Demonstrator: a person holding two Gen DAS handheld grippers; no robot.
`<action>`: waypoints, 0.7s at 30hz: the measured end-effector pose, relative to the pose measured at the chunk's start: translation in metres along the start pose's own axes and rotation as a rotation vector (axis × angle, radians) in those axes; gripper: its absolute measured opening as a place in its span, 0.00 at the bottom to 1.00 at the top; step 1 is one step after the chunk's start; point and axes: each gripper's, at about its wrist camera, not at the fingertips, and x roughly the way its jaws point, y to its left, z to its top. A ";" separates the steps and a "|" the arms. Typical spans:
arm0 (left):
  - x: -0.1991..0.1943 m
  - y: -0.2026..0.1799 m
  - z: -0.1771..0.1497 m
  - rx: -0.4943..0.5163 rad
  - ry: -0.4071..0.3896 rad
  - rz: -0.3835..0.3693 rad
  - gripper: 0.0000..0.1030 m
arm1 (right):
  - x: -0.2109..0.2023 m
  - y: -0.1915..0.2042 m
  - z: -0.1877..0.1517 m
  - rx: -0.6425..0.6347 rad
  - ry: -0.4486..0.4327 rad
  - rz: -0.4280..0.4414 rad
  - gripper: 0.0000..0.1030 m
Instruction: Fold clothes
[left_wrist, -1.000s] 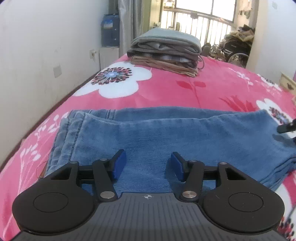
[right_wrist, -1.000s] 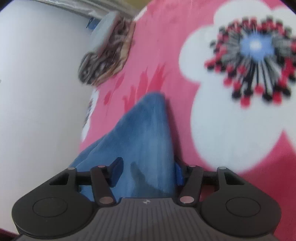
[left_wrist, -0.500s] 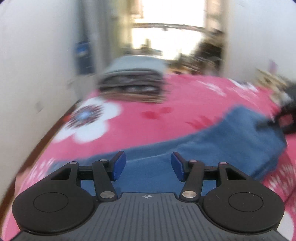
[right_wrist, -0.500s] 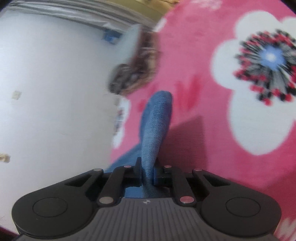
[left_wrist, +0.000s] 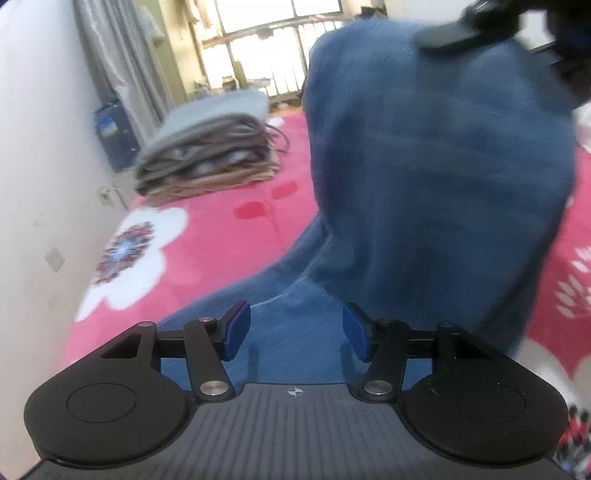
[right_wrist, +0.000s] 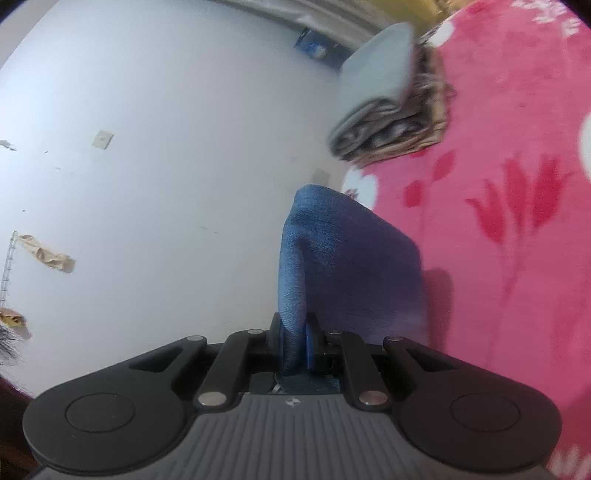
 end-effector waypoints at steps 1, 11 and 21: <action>-0.009 0.005 -0.004 -0.010 0.012 0.004 0.54 | 0.007 0.003 0.002 -0.005 0.013 0.011 0.12; -0.085 0.101 -0.034 -0.426 0.099 0.249 0.54 | 0.099 0.052 -0.001 -0.047 0.148 0.177 0.12; -0.134 0.181 -0.100 -0.930 0.121 0.426 0.54 | 0.260 0.068 -0.060 -0.165 0.314 0.067 0.06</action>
